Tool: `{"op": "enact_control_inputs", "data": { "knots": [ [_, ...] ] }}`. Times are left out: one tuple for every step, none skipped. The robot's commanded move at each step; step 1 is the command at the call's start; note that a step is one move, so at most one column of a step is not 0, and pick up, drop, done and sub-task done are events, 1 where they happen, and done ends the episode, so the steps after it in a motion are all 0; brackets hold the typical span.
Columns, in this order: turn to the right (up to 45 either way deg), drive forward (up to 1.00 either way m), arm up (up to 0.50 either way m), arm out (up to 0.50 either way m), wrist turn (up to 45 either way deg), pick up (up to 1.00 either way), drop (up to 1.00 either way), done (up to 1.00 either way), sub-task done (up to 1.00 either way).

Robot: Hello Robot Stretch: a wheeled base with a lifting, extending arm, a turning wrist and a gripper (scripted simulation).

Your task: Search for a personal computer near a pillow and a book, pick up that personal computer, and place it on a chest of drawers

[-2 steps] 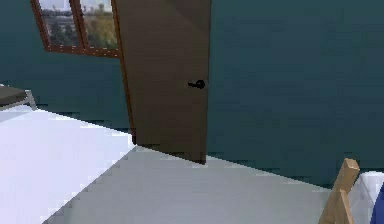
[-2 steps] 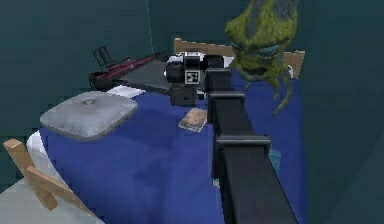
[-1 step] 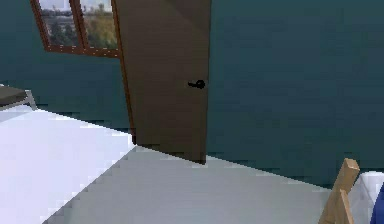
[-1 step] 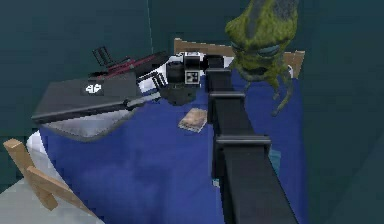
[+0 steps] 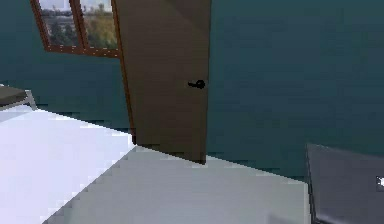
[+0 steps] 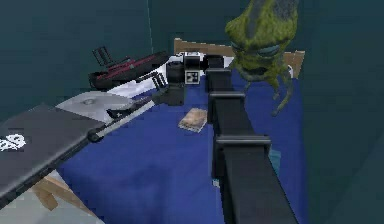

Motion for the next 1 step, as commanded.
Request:
{"op": "enact_control_inputs", "data": {
  "knots": [
    [0.0, 0.0, 0.0, 0.0, -45.0, 0.0, 0.0, 0.0, 0.0]
  ]
}}
